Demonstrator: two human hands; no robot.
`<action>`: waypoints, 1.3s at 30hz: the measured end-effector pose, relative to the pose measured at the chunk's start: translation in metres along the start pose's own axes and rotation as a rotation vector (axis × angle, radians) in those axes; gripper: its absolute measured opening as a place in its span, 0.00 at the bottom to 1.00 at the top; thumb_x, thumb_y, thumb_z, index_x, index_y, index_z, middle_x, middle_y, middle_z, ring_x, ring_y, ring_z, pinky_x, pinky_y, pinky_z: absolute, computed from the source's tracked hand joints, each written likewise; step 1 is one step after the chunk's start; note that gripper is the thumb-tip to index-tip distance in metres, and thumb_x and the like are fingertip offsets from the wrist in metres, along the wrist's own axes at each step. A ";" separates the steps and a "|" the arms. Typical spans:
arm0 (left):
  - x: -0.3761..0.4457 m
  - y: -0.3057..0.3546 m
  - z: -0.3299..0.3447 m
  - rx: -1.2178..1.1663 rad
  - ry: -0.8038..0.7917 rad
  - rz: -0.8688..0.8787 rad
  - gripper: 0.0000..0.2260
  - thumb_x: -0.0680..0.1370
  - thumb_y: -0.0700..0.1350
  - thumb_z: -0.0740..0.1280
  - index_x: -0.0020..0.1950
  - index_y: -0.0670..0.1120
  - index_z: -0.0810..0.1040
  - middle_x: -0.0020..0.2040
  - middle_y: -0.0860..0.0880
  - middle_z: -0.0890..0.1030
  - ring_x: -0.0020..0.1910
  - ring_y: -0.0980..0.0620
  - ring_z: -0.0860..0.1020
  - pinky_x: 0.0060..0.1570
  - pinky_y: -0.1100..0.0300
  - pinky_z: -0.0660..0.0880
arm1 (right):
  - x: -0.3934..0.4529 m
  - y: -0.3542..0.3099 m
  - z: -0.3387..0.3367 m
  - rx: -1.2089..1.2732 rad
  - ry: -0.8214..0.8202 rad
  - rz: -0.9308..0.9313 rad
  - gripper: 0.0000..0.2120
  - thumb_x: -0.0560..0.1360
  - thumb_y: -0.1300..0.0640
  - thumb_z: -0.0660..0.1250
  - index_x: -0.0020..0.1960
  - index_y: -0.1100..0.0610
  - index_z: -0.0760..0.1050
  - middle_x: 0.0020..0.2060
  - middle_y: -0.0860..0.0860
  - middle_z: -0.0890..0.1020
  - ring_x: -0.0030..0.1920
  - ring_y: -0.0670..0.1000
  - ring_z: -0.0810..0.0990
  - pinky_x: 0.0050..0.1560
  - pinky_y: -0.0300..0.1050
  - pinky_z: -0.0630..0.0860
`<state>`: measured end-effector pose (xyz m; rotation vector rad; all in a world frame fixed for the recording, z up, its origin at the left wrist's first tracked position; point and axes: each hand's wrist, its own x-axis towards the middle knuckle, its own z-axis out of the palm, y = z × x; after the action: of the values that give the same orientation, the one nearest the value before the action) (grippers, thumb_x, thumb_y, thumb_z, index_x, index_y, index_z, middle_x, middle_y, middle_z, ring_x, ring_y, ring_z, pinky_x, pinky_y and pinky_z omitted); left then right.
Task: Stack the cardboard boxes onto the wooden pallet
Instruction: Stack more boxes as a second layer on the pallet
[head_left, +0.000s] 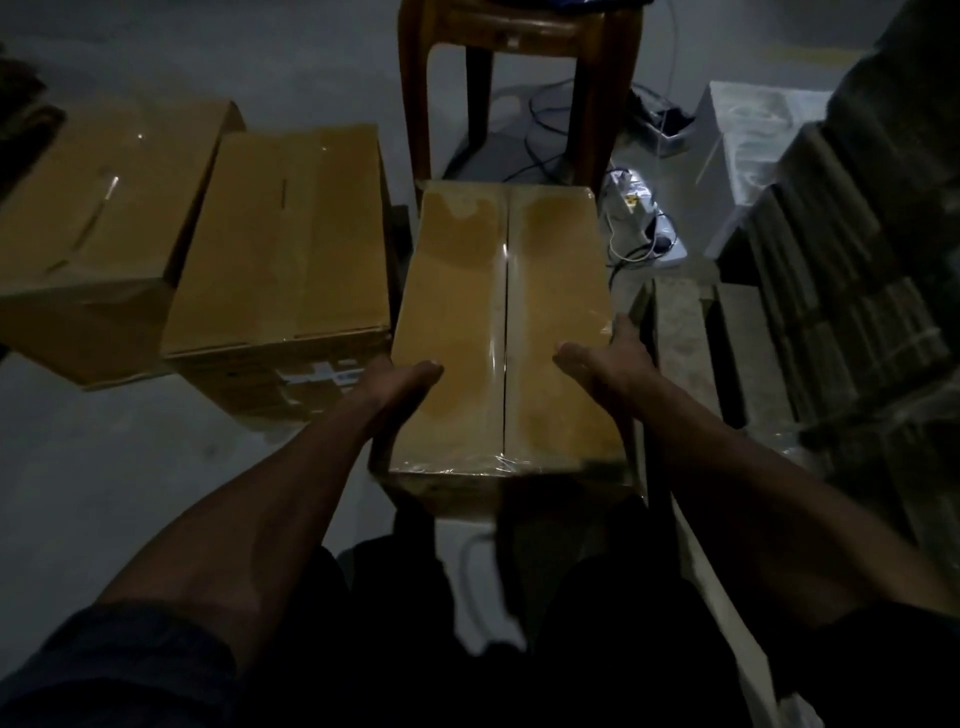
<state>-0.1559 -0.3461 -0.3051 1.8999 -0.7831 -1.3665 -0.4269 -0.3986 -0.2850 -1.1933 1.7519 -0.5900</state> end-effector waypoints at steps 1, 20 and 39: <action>0.007 -0.003 0.002 -0.035 -0.018 0.027 0.18 0.75 0.46 0.74 0.62 0.41 0.77 0.55 0.45 0.82 0.48 0.49 0.81 0.45 0.58 0.77 | 0.011 0.002 0.003 0.012 0.014 -0.002 0.51 0.57 0.37 0.78 0.74 0.44 0.60 0.66 0.54 0.74 0.63 0.60 0.76 0.59 0.57 0.77; 0.023 -0.015 -0.001 -0.154 -0.144 0.145 0.31 0.73 0.39 0.76 0.72 0.47 0.66 0.56 0.47 0.80 0.51 0.52 0.80 0.40 0.59 0.79 | 0.028 0.012 0.010 -0.103 0.143 0.056 0.44 0.66 0.40 0.79 0.74 0.49 0.62 0.64 0.51 0.76 0.62 0.58 0.76 0.55 0.48 0.72; -0.225 0.140 -0.095 -0.136 -0.223 -0.027 0.38 0.69 0.42 0.79 0.75 0.50 0.66 0.63 0.44 0.79 0.57 0.46 0.81 0.52 0.50 0.80 | -0.198 -0.153 -0.119 -0.135 0.001 0.181 0.49 0.51 0.29 0.75 0.67 0.47 0.67 0.56 0.52 0.81 0.54 0.57 0.81 0.58 0.57 0.79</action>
<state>-0.1398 -0.2388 -0.0450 1.6789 -0.7518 -1.6260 -0.4353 -0.2958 -0.0282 -1.1101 1.9012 -0.3698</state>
